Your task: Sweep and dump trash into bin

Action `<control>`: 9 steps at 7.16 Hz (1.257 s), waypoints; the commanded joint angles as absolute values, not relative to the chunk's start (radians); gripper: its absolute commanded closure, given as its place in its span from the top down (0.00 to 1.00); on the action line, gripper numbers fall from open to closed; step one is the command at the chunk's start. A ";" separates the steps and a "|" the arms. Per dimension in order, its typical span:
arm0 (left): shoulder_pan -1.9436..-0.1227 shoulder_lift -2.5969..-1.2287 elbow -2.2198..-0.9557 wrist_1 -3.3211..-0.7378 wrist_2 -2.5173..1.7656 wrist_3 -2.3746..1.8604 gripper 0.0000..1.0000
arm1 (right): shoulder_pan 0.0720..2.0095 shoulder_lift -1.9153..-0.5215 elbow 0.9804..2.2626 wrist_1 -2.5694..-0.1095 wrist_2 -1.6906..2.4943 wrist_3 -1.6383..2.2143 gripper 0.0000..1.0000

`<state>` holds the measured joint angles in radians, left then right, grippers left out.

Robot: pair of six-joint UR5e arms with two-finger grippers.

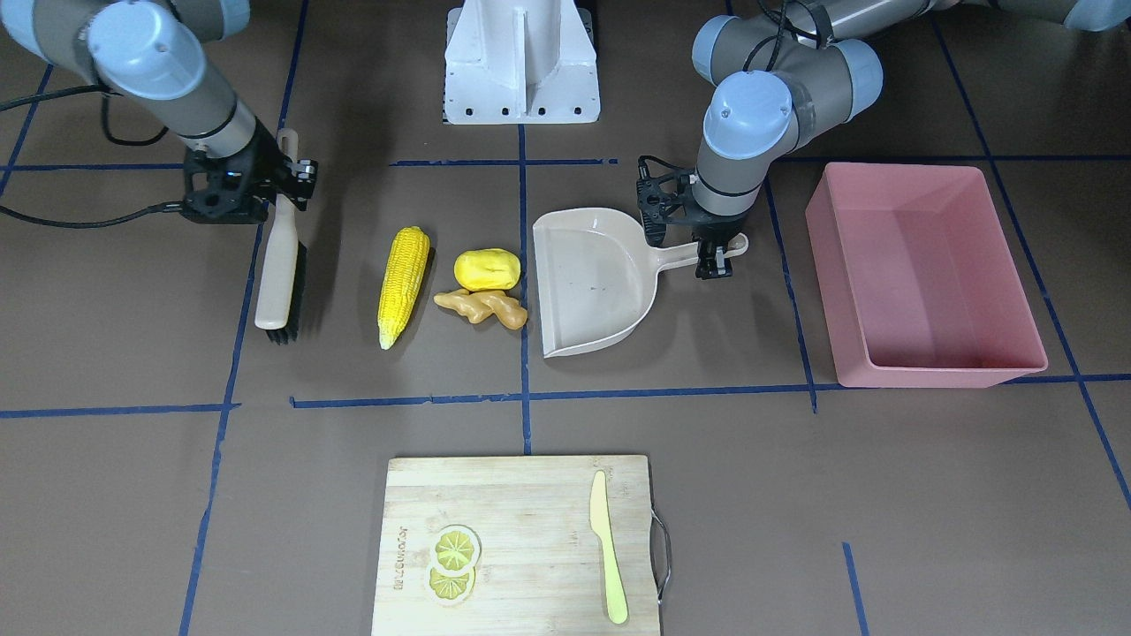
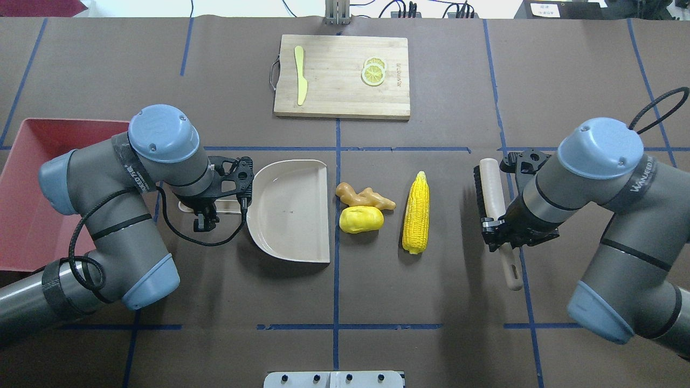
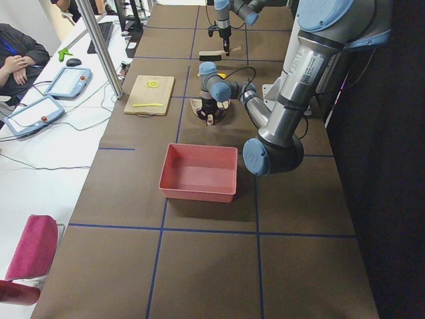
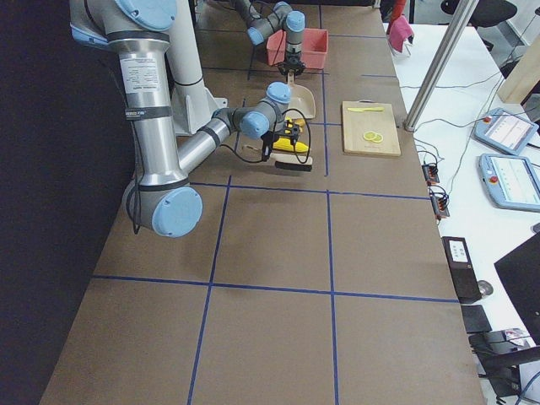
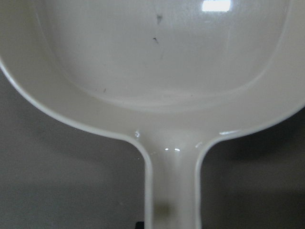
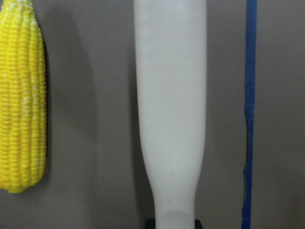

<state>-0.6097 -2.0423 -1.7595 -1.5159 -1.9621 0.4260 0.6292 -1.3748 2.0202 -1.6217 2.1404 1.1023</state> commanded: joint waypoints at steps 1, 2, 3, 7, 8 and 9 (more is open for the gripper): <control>-0.597 -2.042 -1.759 -1.516 -1.959 0.425 0.01 | 0.559 -1.267 2.011 -1.779 2.073 1.103 0.00; -0.595 -2.043 -1.758 -1.516 -1.959 0.425 0.01 | 0.528 -1.250 2.000 -1.810 2.050 1.101 0.00; -0.595 -2.046 -1.759 -1.516 -1.959 0.425 0.01 | 0.497 -1.232 1.965 -1.812 2.036 1.101 0.00; -0.591 -2.049 -1.758 -1.511 -1.953 0.425 0.01 | 0.456 -1.146 1.898 -1.812 2.031 1.101 0.00; -0.588 -2.055 -1.756 -1.491 -1.925 0.426 0.01 | 0.448 -1.126 1.887 -1.810 2.031 1.101 0.00; -0.589 -2.093 -1.758 -1.430 -1.883 0.428 0.01 | 0.445 -1.112 1.884 -1.810 2.031 1.103 0.00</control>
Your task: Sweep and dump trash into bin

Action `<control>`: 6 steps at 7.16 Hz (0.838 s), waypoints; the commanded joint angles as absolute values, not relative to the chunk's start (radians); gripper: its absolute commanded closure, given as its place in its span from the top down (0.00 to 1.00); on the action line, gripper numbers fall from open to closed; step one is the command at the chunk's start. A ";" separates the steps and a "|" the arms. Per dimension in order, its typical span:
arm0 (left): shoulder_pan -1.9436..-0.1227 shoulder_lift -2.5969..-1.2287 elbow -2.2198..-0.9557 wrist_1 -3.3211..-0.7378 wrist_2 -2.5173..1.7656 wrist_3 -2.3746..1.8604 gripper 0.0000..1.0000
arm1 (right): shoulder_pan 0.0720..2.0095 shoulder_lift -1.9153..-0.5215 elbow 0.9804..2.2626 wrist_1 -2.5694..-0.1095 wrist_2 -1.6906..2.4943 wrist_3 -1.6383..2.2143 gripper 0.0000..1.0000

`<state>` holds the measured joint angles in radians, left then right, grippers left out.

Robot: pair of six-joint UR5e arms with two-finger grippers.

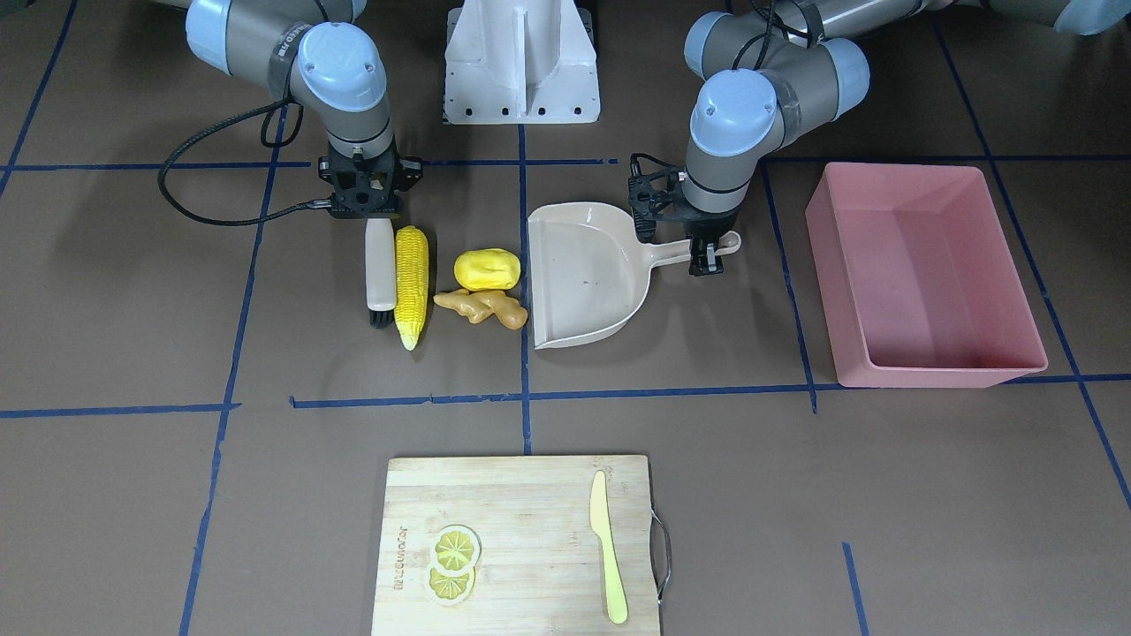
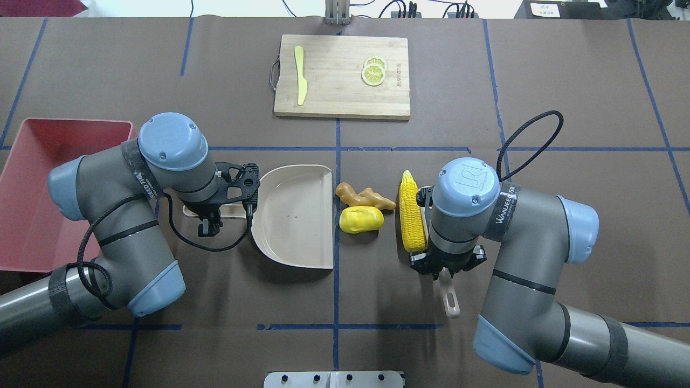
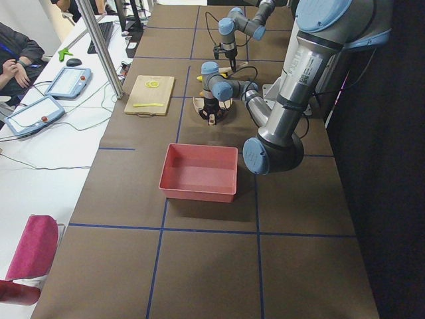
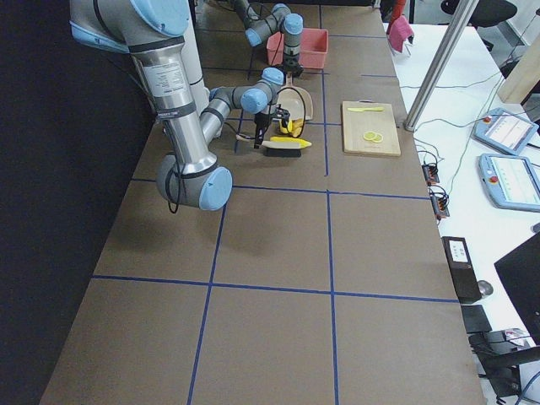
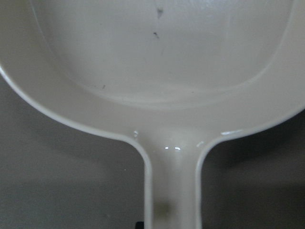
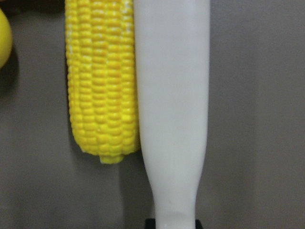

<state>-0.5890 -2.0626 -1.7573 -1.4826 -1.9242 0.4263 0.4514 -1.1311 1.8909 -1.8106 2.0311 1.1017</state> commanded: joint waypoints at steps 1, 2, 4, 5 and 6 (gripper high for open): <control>-0.589 -2.098 -1.758 -1.421 -1.879 0.428 0.01 | 0.442 -1.106 1.884 -1.809 2.031 1.103 0.00; -0.589 -2.098 -1.759 -1.420 -1.879 0.426 0.01 | 0.439 -1.103 1.884 -1.804 2.031 1.103 0.00; -0.588 -2.100 -1.758 -1.419 -1.879 0.426 0.02 | 0.422 -1.056 1.859 -1.804 2.031 1.109 0.00; -0.588 -2.100 -1.758 -1.417 -1.879 0.425 0.02 | 0.410 -1.027 1.846 -1.804 2.029 1.124 0.00; -0.583 -2.100 -1.758 -1.419 -1.878 0.423 0.02 | 0.400 -0.997 1.839 -1.804 2.029 1.130 0.00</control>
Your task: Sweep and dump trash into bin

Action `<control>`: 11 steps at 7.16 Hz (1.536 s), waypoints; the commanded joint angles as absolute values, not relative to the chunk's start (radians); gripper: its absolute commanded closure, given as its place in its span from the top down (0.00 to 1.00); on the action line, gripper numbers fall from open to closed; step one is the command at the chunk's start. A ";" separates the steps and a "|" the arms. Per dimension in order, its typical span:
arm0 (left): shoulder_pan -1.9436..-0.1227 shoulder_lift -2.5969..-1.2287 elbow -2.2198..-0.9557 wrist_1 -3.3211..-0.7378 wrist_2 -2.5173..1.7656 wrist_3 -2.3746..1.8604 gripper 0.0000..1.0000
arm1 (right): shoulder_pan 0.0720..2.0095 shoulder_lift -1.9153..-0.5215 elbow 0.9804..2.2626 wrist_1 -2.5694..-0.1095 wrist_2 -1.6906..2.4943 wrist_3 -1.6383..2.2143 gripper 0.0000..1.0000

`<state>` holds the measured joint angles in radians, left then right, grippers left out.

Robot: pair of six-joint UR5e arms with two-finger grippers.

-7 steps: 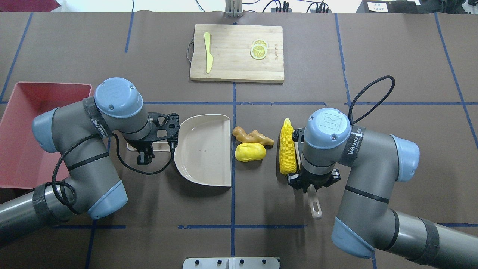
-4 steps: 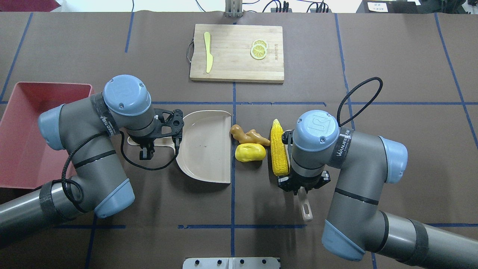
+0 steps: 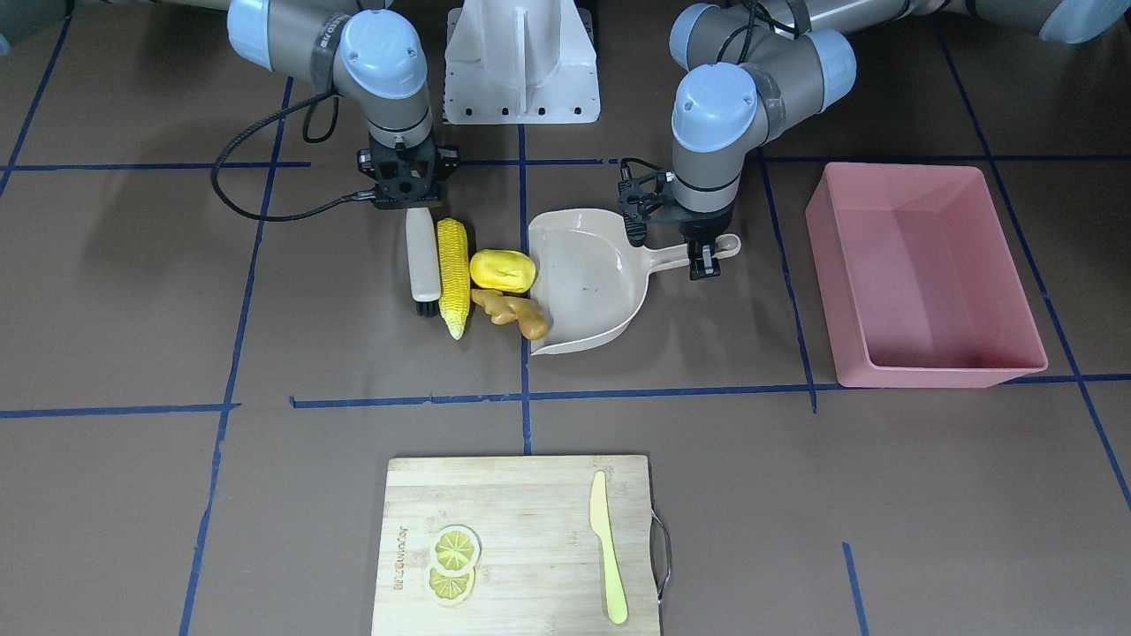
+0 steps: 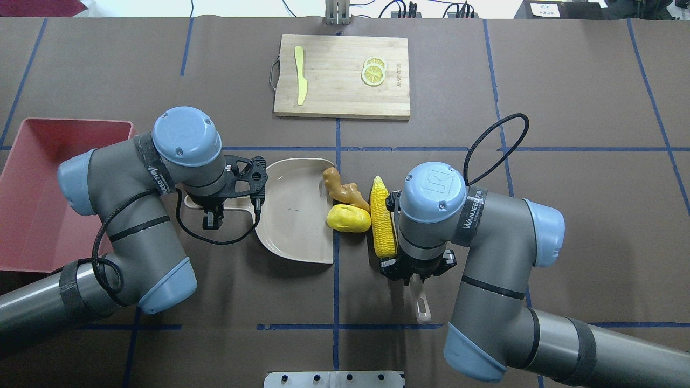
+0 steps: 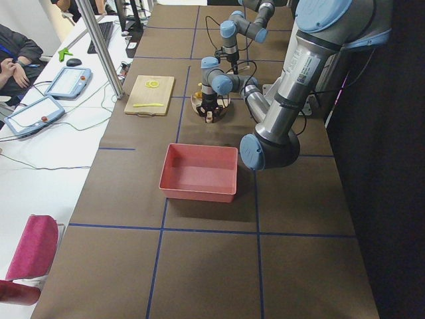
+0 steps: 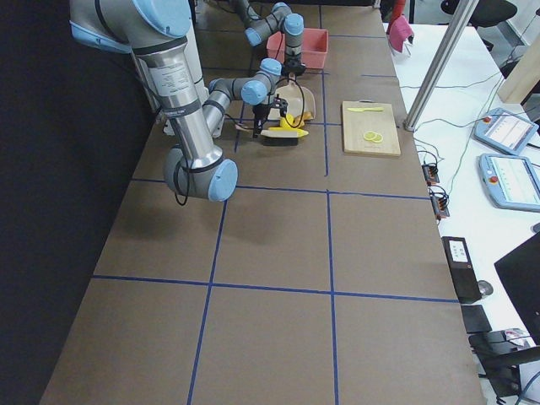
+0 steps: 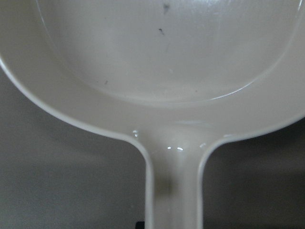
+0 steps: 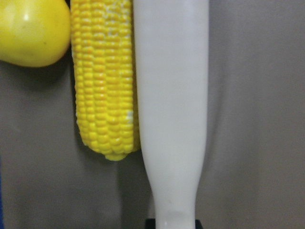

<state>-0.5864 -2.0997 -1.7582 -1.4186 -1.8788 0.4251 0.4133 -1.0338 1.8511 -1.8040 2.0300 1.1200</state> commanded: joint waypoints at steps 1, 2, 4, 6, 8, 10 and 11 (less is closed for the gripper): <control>-0.568 -2.100 -1.755 -1.419 -1.865 0.423 0.02 | 0.390 -0.980 1.839 -1.802 2.028 1.143 0.00; -0.557 -2.102 -1.752 -1.419 -1.844 0.420 0.03 | 0.377 -0.939 1.813 -1.802 2.028 1.143 0.00; -0.554 -2.103 -1.753 -1.419 -1.844 0.416 0.04 | 0.371 -0.815 1.655 -1.713 2.028 1.170 0.00; -0.551 -2.103 -1.750 -1.420 -1.844 0.417 0.05 | 0.371 -0.786 1.603 -1.643 2.029 1.187 0.00; -0.551 -2.103 -1.741 -1.433 -1.855 0.416 0.05 | 0.385 -0.787 1.618 -1.644 2.033 1.187 0.00; -0.551 -2.100 -1.755 -1.440 -1.871 0.405 0.04 | 0.428 -0.869 1.771 -1.660 2.040 1.187 0.00; -0.551 -2.089 -1.752 -1.475 -1.964 0.405 0.04 | 0.439 -0.873 1.790 -1.695 2.042 1.186 0.00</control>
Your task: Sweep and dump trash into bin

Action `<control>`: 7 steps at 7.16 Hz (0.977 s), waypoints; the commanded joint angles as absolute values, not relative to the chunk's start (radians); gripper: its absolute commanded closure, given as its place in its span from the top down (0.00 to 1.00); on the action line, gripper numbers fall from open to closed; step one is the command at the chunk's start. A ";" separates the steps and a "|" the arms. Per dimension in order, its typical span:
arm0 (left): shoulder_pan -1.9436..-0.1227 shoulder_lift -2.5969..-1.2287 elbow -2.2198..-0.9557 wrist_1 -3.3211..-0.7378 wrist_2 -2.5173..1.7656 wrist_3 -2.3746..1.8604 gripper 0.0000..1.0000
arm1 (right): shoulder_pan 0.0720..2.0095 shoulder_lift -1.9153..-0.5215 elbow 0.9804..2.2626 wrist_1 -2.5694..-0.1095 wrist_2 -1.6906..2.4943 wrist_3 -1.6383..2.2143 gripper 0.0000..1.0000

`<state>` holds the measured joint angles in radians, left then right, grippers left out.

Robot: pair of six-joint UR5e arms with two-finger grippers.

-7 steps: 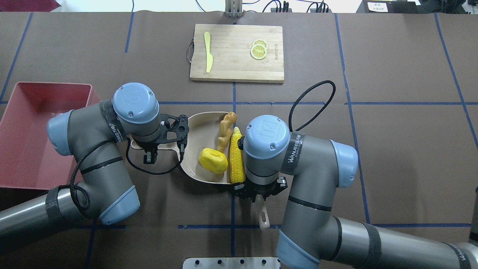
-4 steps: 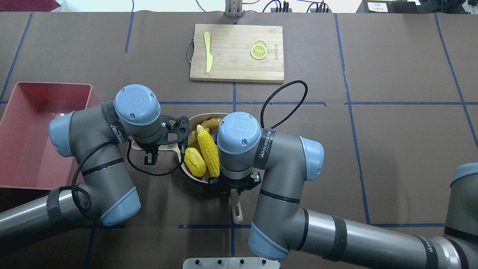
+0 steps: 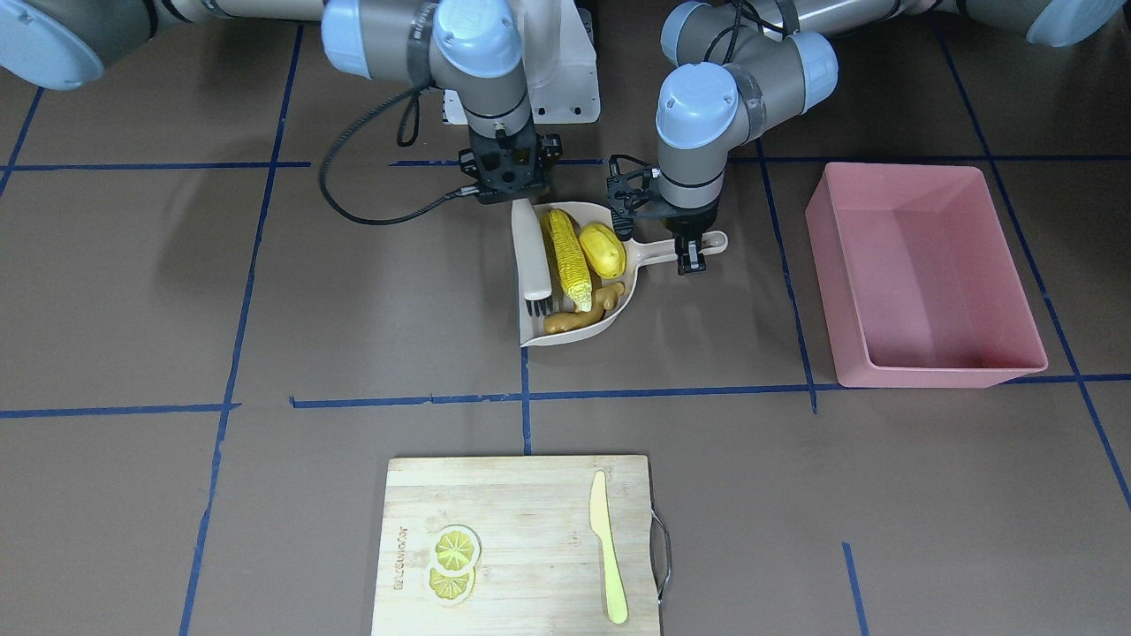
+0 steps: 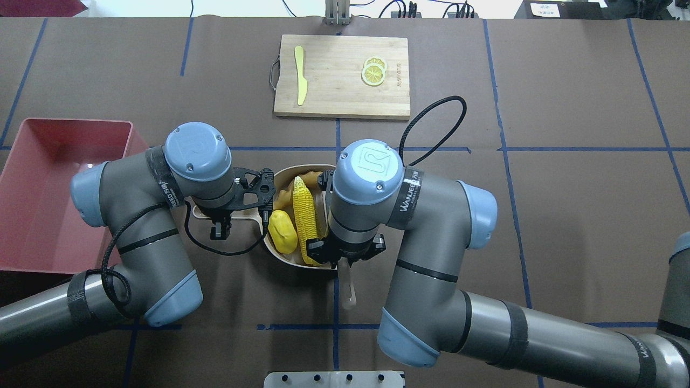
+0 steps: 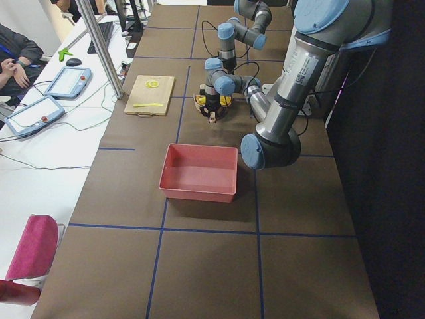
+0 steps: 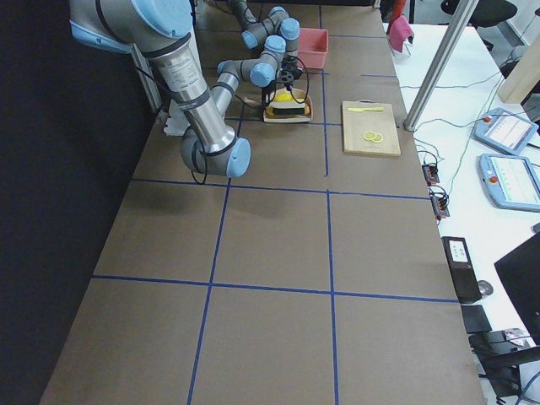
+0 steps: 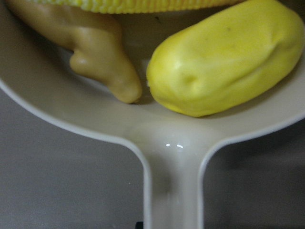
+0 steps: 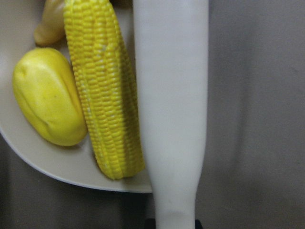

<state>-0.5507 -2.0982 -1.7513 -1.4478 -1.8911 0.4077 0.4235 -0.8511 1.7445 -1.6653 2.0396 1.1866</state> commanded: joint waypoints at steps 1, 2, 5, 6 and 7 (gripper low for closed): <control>-0.554 -2.085 -1.744 -1.517 -2.029 0.385 0.04 | 0.455 -0.874 1.819 -1.719 2.043 1.184 0.00; -0.555 -2.083 -1.741 -1.551 -2.045 0.364 0.04 | 0.474 -0.876 1.853 -1.758 2.057 1.184 0.00; -0.568 -2.046 -1.736 -1.691 -2.130 0.306 0.03 | 0.544 -0.926 2.000 -1.886 2.068 1.169 0.00; -0.574 -2.046 -1.738 -1.698 -2.157 0.299 0.03 | 0.573 -0.933 2.043 -1.954 2.068 1.167 0.00; -0.581 -2.046 -1.736 -1.730 -2.189 0.282 0.03 | 0.615 -0.946 2.071 -1.985 2.068 1.166 0.00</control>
<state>-0.5730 -2.0483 -1.7373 -1.6960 -2.1513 0.3027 0.5703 -0.9311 2.0281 -1.9324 2.0672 1.1684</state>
